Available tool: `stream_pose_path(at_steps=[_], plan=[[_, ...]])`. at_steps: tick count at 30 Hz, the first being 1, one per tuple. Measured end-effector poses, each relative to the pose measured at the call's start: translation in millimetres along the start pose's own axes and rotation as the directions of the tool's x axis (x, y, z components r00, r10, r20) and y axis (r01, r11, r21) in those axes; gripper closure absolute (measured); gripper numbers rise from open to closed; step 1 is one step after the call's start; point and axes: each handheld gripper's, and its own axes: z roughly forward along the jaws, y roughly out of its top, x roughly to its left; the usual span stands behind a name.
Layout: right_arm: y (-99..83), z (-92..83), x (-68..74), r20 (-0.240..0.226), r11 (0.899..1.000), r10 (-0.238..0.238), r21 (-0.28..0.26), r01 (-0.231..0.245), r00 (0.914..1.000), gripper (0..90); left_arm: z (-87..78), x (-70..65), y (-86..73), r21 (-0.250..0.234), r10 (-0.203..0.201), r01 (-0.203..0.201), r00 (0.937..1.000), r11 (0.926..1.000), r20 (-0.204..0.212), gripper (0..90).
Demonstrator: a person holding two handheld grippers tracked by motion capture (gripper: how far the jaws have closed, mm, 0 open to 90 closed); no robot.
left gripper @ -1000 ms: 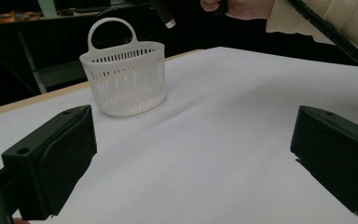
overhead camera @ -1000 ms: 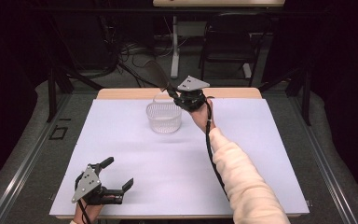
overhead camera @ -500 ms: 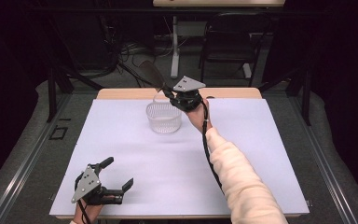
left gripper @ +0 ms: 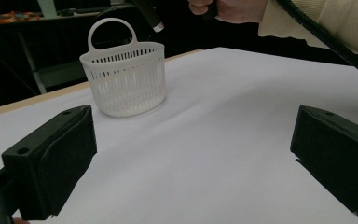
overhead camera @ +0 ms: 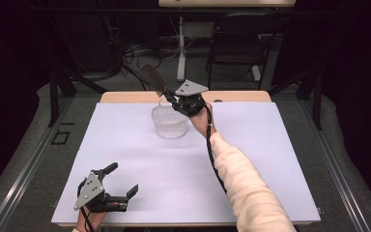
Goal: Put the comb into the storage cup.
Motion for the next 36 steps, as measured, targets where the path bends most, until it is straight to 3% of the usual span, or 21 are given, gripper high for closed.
stream_pose_path(at_steps=[22, 36], plan=[[-6.0, 12.8, 5.9, -0.025, 0.999, -0.032, 0.009, 0.032, 0.9992, 72.6, -0.2, -0.3, 0.2, -0.001, 0.002, -0.002, 1.0, 1.0, 0.003, 0.4], [-9.8, 22.1, 9.7, -0.032, 0.997, -0.065, 0.048, 0.066, 0.9974, 72.5, -0.5, -0.4, 0.3, -0.001, 0.003, -0.003, 1.0, 1.0, 0.004, 0.4]])
